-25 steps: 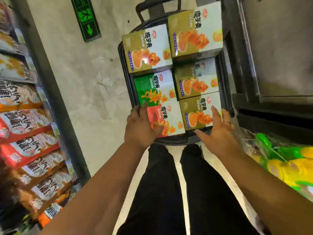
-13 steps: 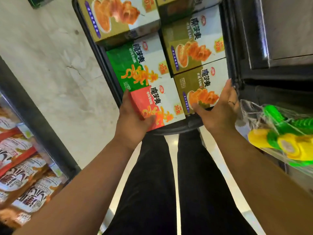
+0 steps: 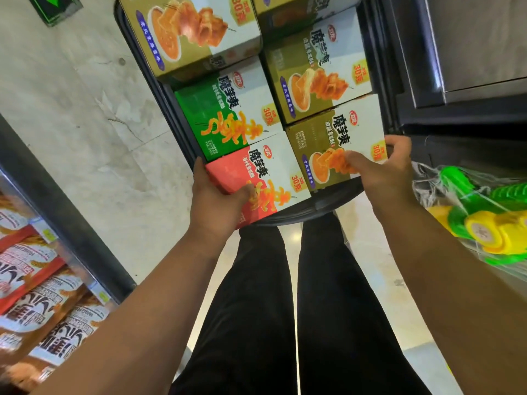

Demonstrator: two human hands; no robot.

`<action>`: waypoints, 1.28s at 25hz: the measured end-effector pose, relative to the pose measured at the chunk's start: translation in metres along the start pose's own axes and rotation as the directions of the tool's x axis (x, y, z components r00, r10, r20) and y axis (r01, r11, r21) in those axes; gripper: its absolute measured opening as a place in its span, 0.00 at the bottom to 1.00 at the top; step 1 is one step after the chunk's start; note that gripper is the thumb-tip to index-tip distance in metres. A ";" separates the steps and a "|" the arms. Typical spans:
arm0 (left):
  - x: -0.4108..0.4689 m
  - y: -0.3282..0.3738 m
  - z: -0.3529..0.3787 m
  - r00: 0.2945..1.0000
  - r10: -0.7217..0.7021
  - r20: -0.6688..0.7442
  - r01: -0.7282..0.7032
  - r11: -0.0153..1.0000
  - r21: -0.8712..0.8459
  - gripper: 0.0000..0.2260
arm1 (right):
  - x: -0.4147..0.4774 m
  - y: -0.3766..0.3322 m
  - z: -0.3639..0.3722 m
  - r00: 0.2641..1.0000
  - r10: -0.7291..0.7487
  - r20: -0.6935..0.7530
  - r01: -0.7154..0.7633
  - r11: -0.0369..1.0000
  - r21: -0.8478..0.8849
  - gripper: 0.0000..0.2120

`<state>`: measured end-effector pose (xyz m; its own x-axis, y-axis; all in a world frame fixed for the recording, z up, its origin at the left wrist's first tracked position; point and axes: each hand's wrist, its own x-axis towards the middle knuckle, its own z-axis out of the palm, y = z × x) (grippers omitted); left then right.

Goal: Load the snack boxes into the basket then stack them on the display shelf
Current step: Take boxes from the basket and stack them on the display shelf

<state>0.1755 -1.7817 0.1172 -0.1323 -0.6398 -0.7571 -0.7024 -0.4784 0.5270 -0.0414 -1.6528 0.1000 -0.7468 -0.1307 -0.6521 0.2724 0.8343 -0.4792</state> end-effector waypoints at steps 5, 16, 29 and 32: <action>0.001 0.000 0.001 0.998 -0.039 -0.048 0.038 0.999 -0.037 0.27 | -0.013 0.007 -0.005 0.996 -0.014 -0.087 0.035 0.968 0.248 0.25; 0.010 0.010 -0.006 0.994 -0.106 0.018 0.106 0.994 0.030 0.23 | -0.016 0.013 -0.006 0.996 -0.078 0.038 0.065 0.961 0.269 0.33; -0.004 0.033 -0.038 0.935 -0.167 0.312 0.126 0.981 0.150 0.45 | -0.032 -0.001 -0.026 0.993 -0.086 0.077 0.053 0.932 0.357 0.29; -0.027 0.041 -0.060 0.936 -0.109 0.334 0.107 0.994 0.026 0.40 | -0.050 -0.012 -0.051 0.994 -0.085 0.066 0.055 0.927 0.371 0.28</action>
<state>0.1928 -1.8199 0.1826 -0.2809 -0.3459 -0.8953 -0.7304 -0.5281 0.4332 -0.0383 -1.6291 0.1677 -0.7258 -0.2358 -0.6462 0.4366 0.5680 -0.6977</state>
